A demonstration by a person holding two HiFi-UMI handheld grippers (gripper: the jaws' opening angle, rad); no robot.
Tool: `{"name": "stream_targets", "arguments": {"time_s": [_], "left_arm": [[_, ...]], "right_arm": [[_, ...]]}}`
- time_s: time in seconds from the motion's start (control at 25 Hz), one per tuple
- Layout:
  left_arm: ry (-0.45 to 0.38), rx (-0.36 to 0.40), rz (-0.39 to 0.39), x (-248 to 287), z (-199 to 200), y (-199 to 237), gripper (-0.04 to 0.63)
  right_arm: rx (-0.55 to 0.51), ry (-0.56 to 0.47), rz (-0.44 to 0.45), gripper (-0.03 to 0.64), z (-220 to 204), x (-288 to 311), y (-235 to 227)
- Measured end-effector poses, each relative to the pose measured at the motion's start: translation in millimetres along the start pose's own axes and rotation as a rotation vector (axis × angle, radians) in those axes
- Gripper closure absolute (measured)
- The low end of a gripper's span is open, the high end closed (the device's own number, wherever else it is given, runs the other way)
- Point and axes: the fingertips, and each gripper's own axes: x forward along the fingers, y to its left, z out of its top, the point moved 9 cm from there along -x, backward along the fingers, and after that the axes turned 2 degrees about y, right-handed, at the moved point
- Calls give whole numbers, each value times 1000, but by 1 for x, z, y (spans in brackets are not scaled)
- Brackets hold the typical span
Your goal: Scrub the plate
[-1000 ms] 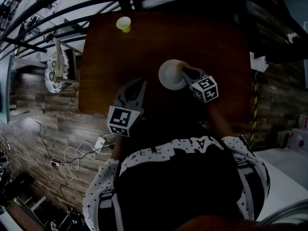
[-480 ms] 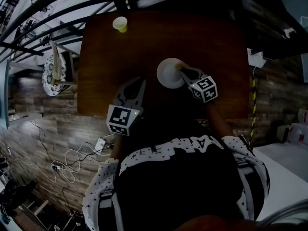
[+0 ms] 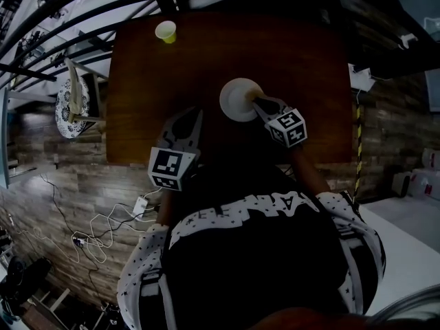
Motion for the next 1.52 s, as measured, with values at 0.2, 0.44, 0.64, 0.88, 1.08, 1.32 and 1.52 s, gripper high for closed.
{"name": "stream_targets", "arguments": {"time_s": [0.2,0.44,0.64,0.88,1.08,1.32,1.52], "left_arm": [[-3,3,-14,3,-1,-4,581],[0,12,-21,6,1,-8,580],[10,20,-33,8,2,-11,581],[17,26,-38,10,3,-14,581],[21,30,-47,10,4,-15,581],[16,35,-44,6,7,-17,581],[17,35,-32,0,7,-16,581]], "right_arm": [[10,23,24,568,0,-5,12],[22,14,40,568,-8,-11,21],[36,5,49,568,-13,-13,28],[50,2,69,568,-15,-16,33],[58,2,78,568,-17,-17,38],[52,2,95,568,-16,-18,44],[45,5,104,568,-15,-16,49]]}}
